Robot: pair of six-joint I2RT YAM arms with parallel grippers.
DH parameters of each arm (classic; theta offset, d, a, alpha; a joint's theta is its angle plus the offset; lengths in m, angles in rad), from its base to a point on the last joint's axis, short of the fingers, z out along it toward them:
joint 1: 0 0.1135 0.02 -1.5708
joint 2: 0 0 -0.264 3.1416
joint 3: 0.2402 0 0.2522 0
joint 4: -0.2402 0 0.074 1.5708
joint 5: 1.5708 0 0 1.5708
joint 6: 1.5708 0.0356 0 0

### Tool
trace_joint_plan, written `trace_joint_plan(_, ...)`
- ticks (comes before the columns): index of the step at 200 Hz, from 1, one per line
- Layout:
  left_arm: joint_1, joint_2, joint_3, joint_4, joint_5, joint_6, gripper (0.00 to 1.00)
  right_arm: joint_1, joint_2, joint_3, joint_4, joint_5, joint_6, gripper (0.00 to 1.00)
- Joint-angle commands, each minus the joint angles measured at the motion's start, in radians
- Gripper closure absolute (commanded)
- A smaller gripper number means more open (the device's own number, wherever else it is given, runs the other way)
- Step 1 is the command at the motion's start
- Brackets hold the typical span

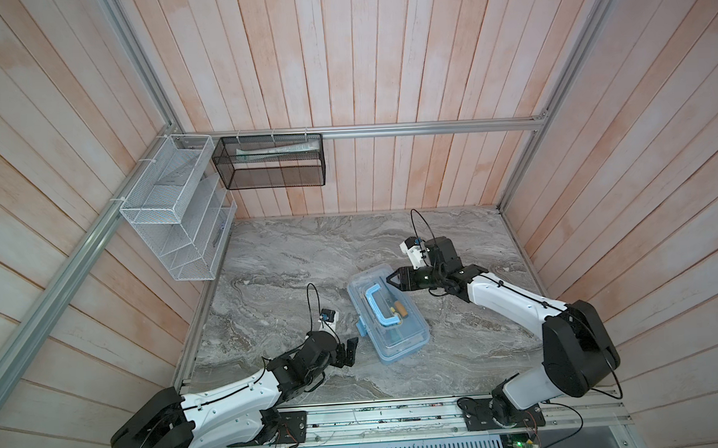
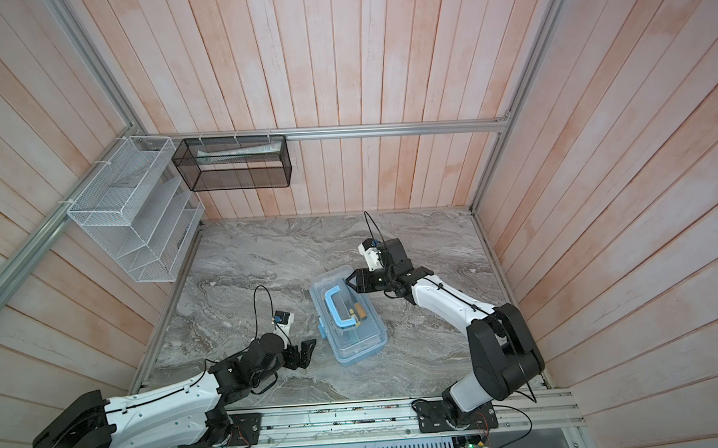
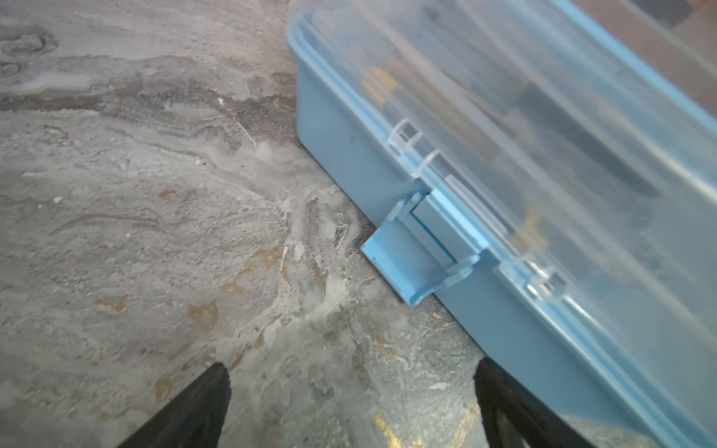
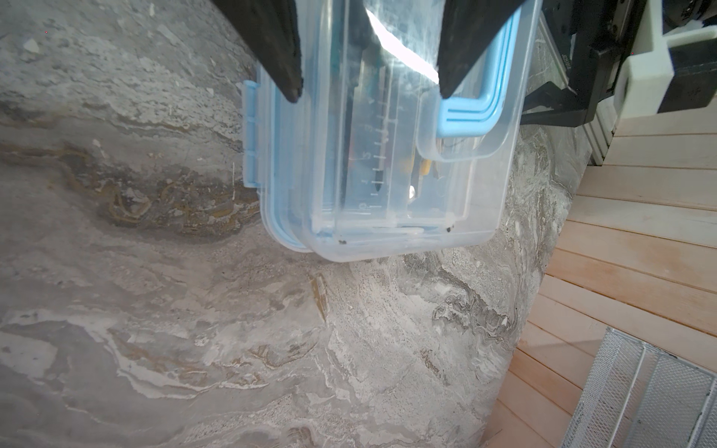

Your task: Pack the tool kit

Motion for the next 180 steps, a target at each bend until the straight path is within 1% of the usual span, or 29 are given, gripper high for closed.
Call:
trace_joint_plan(1, -0.056, 0.020, -0.036, 0.161, 0.008, 0.104, 0.00, 0.016, -0.029, -0.024, 0.001, -0.053, -0.022, 0.47)
trace_joint_plan(14, -0.066, 0.034, -0.057, 0.220, 0.014, 0.125, 0.00, 0.015, -0.038, -0.045, 0.022, -0.056, -0.011, 0.48)
trace_joint_plan(47, -0.066, 0.087, -0.049, 0.234, -0.009, 0.126, 0.00, 0.017, -0.040, -0.064, 0.038, -0.089, -0.021, 0.48)
trace_joint_plan(81, -0.069, 0.217, -0.050, 0.335, -0.018, 0.126, 0.00, 0.017, -0.048, -0.087, 0.055, -0.099, -0.021, 0.48)
trace_joint_plan(101, -0.072, 0.301, -0.031, 0.375, -0.041, 0.137, 0.00, 0.017, -0.053, -0.104, 0.075, -0.105, -0.014, 0.48)
trace_joint_plan(121, -0.074, 0.366, 0.010, 0.362, -0.082, 0.139, 0.00, 0.016, -0.058, -0.112, 0.086, -0.109, -0.010, 0.48)
trace_joint_plan(131, -0.077, 0.388, 0.023, 0.358, -0.107, 0.137, 0.00, 0.017, -0.066, -0.119, 0.092, -0.109, -0.007, 0.48)
trace_joint_plan(157, -0.076, 0.435, 0.021, 0.424, -0.115, 0.159, 0.00, 0.017, -0.088, -0.146, 0.120, -0.103, 0.010, 0.48)
trace_joint_plan(180, -0.076, 0.462, 0.017, 0.435, -0.153, 0.152, 0.00, 0.014, -0.095, -0.165, 0.133, -0.104, 0.017, 0.48)
